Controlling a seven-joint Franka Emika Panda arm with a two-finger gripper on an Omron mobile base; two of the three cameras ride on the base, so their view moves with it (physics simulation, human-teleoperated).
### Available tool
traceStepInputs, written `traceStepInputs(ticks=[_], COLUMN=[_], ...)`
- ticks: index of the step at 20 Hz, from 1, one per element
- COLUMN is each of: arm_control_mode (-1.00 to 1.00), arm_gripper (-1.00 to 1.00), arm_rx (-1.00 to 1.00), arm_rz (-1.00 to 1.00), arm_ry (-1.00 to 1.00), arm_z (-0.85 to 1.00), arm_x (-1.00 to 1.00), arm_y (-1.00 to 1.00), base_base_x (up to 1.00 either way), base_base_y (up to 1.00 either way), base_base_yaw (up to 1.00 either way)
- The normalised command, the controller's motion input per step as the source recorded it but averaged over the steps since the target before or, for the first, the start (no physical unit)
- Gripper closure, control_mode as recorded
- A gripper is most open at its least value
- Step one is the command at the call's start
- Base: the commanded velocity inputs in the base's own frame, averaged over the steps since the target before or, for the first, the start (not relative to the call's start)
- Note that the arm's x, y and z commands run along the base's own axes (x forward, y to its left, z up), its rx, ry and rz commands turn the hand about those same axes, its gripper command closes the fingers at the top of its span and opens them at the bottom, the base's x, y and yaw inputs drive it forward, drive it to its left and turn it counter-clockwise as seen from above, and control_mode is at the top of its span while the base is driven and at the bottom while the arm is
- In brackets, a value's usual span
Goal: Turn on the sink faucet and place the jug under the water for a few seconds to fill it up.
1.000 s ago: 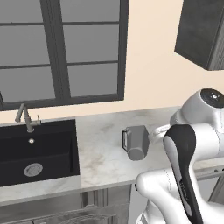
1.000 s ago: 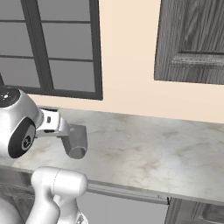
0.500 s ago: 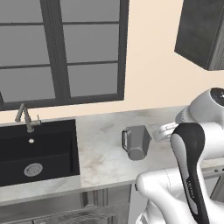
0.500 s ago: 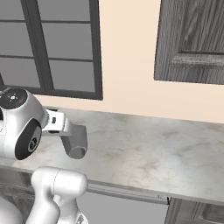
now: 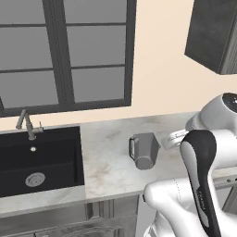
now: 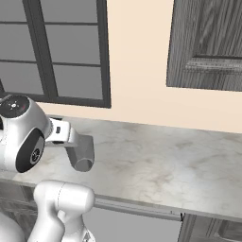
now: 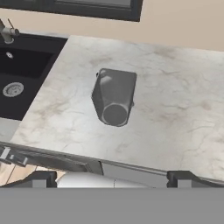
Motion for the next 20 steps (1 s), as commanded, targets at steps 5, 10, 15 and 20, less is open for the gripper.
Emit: traceStepInputs(ticks=[5,10,15,20], arm_control_mode=[1.0,1.0,1.0,1.0], arm_gripper=[-1.0,-1.0,-1.0,-1.0], arm_rx=[0.0,0.0,0.0,0.0], arm_rz=[0.0,0.0,0.0,0.0], arm_ry=[0.0,0.0,0.0,0.0], arm_z=[0.0,0.0,0.0,0.0], arm_x=[-0.09,0.0,0.0,0.0], arm_y=[0.0,0.0,0.0,0.0], base_base_x=[-0.42,-0.84,-0.4,0.01], base_base_y=[0.02,0.28,0.68,0.99], base_base_yaw=[0.0,0.02,0.01,0.0])
